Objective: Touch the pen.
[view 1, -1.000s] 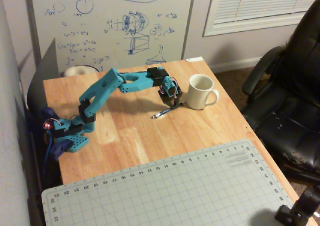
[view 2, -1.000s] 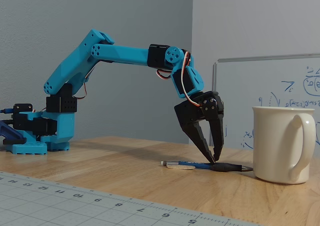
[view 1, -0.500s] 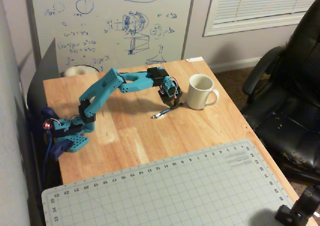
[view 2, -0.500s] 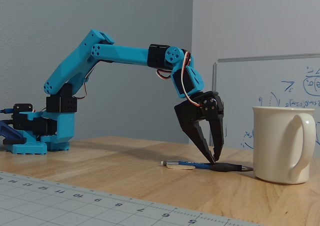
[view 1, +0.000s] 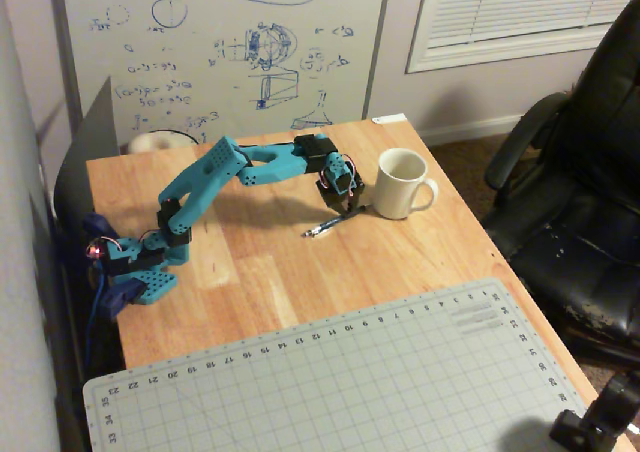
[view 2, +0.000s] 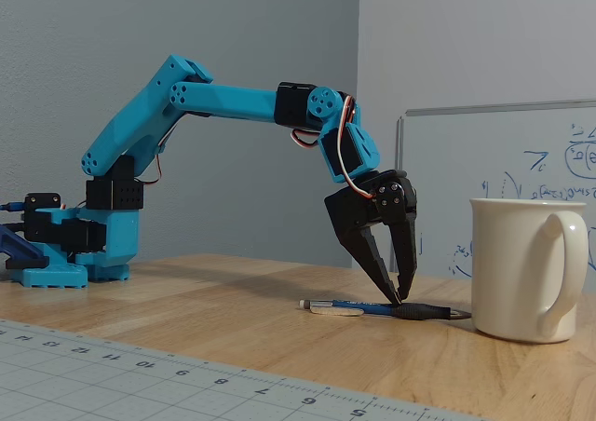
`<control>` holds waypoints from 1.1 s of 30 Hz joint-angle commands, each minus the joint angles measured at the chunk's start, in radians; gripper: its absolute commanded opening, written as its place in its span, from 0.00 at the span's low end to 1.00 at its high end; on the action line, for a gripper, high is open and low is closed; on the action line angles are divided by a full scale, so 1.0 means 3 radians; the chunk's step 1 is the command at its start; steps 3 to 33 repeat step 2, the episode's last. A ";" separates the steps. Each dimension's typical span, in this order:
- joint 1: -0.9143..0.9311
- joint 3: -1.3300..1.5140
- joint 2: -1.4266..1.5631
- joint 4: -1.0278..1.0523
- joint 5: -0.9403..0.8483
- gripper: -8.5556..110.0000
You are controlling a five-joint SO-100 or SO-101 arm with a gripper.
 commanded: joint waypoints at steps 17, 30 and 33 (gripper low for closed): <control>-0.0010 -0.0107 0.0118 0.0010 0.0020 0.08; -0.0010 -0.0107 0.0118 0.0010 0.0020 0.08; -0.0010 -0.0107 0.0118 0.0010 0.0020 0.08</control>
